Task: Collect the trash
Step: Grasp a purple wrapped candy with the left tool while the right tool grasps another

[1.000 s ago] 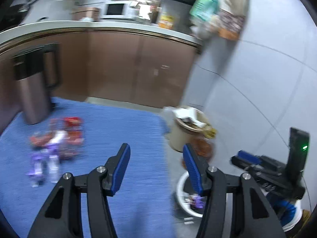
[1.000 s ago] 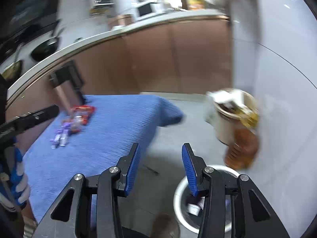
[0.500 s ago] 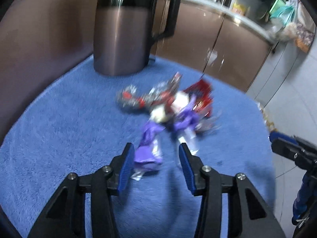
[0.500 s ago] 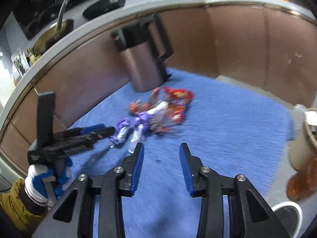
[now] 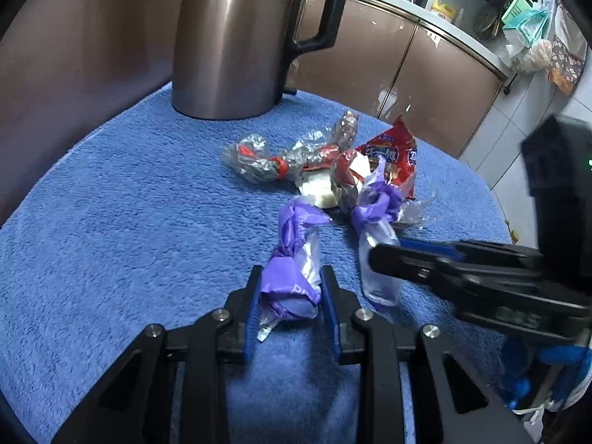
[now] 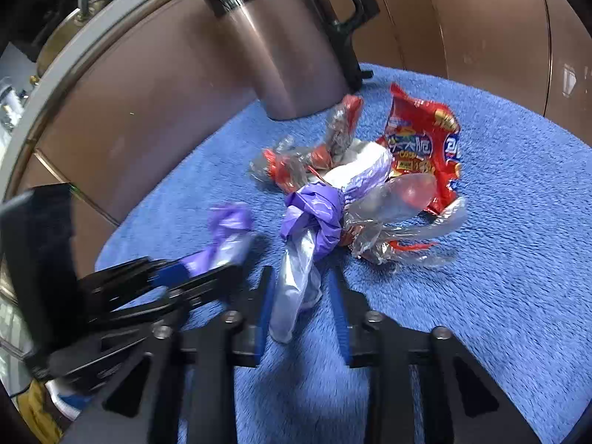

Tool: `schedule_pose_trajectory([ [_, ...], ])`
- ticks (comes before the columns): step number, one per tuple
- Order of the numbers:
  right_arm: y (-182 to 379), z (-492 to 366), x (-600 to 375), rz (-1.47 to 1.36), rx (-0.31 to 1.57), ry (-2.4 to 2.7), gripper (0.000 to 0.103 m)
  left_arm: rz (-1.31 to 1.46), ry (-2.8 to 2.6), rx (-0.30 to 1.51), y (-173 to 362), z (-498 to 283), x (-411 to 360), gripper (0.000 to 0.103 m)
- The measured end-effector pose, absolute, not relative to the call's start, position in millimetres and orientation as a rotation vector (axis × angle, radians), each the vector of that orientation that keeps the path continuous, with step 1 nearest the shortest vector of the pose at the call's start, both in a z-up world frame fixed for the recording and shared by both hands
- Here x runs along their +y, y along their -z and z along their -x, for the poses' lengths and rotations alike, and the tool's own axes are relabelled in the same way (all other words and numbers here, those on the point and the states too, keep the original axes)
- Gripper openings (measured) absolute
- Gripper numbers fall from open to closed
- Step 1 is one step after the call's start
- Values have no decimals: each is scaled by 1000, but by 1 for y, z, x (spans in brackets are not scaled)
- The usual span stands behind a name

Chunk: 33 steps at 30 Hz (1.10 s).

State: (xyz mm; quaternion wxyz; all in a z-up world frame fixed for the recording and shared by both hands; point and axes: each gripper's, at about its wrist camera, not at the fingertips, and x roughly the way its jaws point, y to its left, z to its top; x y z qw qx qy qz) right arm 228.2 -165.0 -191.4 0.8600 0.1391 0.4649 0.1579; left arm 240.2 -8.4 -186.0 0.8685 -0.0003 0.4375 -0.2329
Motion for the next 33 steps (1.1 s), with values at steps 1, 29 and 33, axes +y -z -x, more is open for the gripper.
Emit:
schedule_pose_trajectory([
  [1, 194, -230, -164, -302, 976, -342, 16, 2, 486, 910, 184, -235, -6, 27],
  [29, 19, 28, -290, -266, 537, -95, 10, -58, 712, 559, -9, -48, -81, 27],
  [33, 34, 72, -341, -308, 546, 73, 10, -101, 831, 585, -1, -36, -142, 27],
])
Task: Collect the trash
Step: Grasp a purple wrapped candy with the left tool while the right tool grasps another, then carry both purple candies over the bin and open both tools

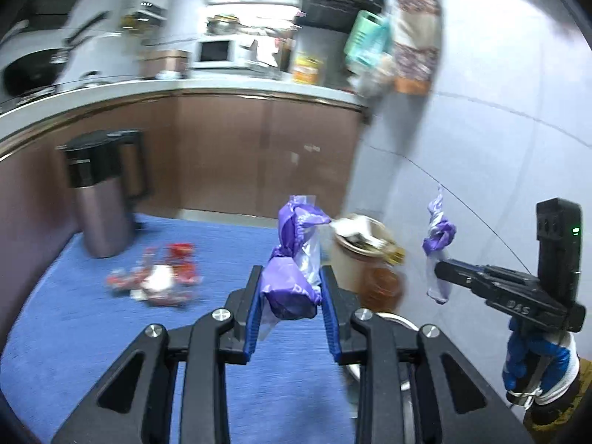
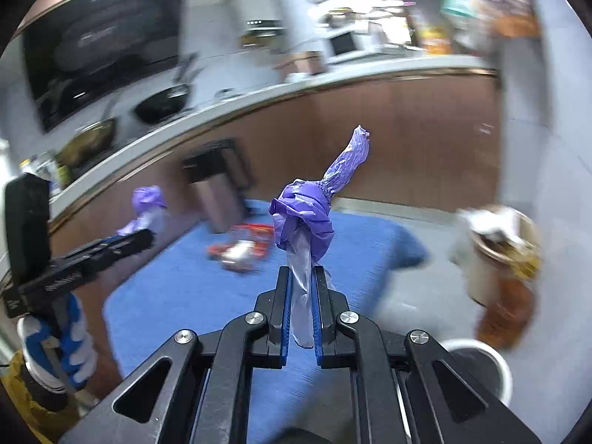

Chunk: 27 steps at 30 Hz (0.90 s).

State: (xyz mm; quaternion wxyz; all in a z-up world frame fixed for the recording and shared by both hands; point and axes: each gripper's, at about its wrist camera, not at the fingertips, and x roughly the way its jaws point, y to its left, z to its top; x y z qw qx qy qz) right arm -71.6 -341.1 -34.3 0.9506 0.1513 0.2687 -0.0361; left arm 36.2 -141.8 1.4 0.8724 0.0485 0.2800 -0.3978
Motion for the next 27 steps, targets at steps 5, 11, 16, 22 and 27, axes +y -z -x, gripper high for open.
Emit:
schedule_pose_trajectory([
  [5, 82, 107, -407, -404, 617, 290, 10, -162, 968, 654, 27, -18, -224, 27],
  [11, 167, 119, -468, -516, 782, 428, 10, -226, 1098, 815, 83, -14, -318, 28],
  [16, 219, 122, -497, -579, 869, 474, 15, -267, 1147, 930, 128, -9, -379, 30],
  [22, 245, 125, -518, -601, 902, 553, 50, -264, 1174, 971, 147, -7, -402, 49],
  [27, 241, 131, -520, -599, 899, 587, 56, -227, 1166, 920, 133, -9, -391, 52],
])
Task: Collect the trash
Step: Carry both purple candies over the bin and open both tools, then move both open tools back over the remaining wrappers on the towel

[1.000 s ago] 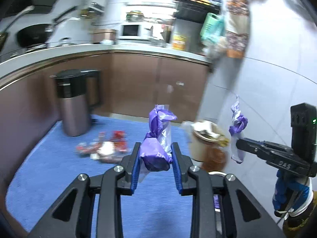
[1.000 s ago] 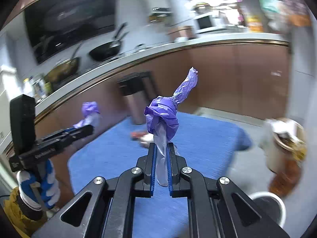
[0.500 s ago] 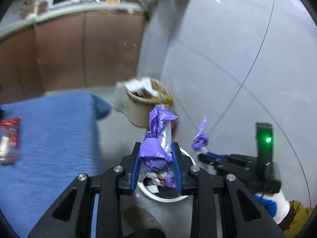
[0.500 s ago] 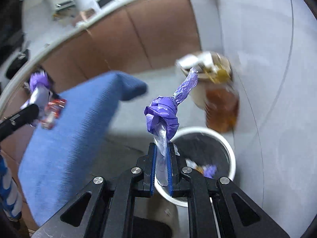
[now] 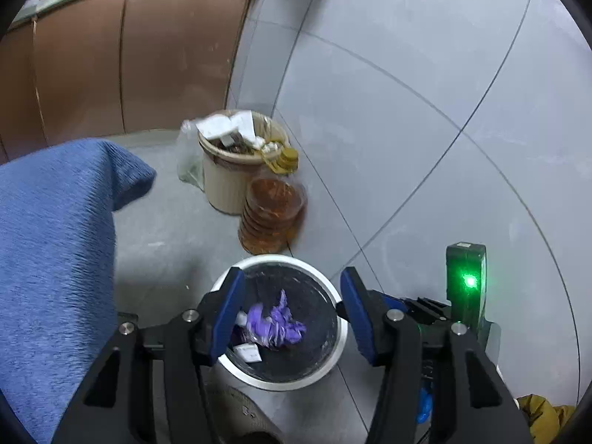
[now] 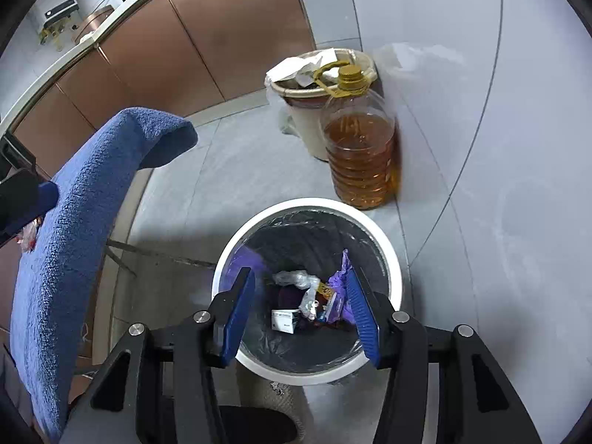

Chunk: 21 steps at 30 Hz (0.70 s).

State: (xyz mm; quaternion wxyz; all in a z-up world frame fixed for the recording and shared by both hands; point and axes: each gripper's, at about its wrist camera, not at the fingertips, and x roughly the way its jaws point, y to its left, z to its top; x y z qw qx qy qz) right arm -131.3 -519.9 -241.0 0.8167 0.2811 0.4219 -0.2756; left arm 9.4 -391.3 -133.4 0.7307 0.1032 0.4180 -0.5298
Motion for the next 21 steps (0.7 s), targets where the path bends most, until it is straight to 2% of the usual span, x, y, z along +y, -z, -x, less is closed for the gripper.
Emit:
schedule_pose_trajectory([
  [4, 218, 133, -512, -582, 831, 588, 72, -196, 1109, 818, 109, -15, -360, 52],
  [6, 197, 130, -504, -557, 772, 571, 85, -161, 1069, 761, 95, -20, -336, 52],
  [7, 188, 128, -499, -545, 744, 565, 88, -150, 1049, 740, 90, -23, -325, 52],
  [9, 165, 124, -486, -519, 668, 541, 103, -147, 1007, 708, 79, -27, -305, 52],
  [16, 95, 98, -434, -423, 474, 377, 103, -121, 819, 646, 57, -57, -210, 52],
  [21, 68, 51, -393, -352, 487, 226, 103, -80, 681, 672, 60, -97, -137, 52],
])
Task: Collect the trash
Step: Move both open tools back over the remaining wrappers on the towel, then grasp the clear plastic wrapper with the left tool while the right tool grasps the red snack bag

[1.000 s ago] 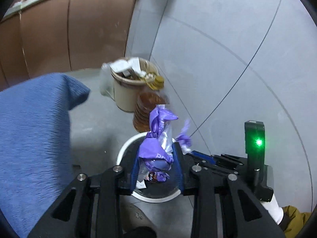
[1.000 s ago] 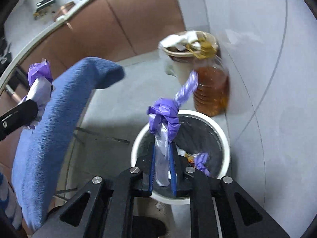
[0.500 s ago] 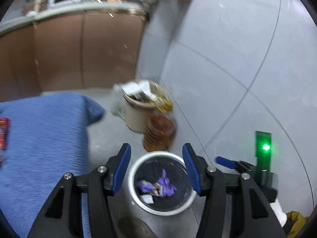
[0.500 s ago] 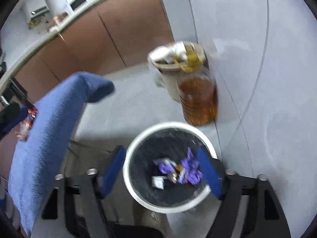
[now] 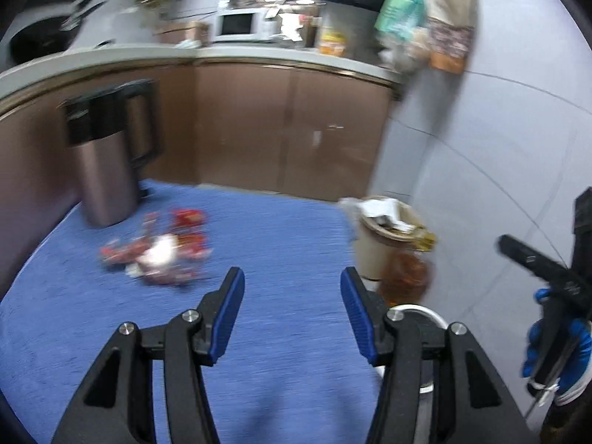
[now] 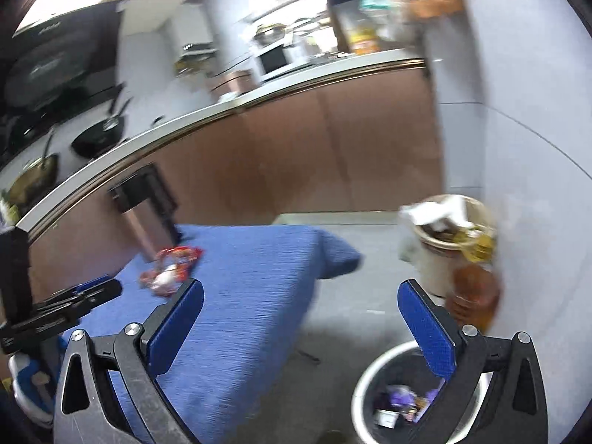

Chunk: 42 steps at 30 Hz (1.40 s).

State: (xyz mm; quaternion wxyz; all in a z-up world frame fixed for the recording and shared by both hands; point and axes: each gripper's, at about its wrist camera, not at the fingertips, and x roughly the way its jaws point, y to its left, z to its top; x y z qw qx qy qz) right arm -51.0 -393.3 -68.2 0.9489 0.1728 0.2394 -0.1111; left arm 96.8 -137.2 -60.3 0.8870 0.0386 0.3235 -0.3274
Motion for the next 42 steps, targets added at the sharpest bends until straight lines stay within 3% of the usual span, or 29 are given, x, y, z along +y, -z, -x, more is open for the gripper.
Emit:
schedule_pose_trajectory([
  [6, 67, -22, -352, -329, 546, 56, 103, 20, 493, 763, 88, -176, -57, 53],
  [9, 78, -66, -330, -303, 586, -23, 103, 102, 429, 830, 110, -218, -28, 58],
  [17, 127, -211, -275, -302, 710, -195, 101, 342, 354, 998, 169, -316, -12, 59],
  [22, 162, -272, -256, -302, 784, -199, 94, 438, 295, 1056, 193, -351, -11, 59],
  [25, 178, -295, -259, -359, 805, -200, 82, 462, 269, 1055, 195, -362, -12, 59],
  [27, 188, -304, -263, -398, 815, -206, 62, 469, 253, 1055, 195, -367, -15, 57],
  [28, 191, -308, -264, -415, 818, -208, 55, 472, 242, 1054, 196, -367, -15, 50],
  [29, 194, -311, -265, -431, 824, -210, 40, 469, 236, 1055, 197, -369, -17, 41],
  [30, 198, -313, -266, -442, 828, -210, 21, 468, 237, 1061, 199, -371, -19, 22],
  [31, 199, -314, -267, -445, 827, -208, 16, 474, 240, 1067, 202, -371, -19, 11],
  [34, 195, -306, -271, -453, 786, -217, 13, 486, 236, 1047, 202, -365, -15, 6],
  [42, 150, -260, -282, -417, 676, -199, 9, 473, 223, 938, 157, -333, 11, 5],
])
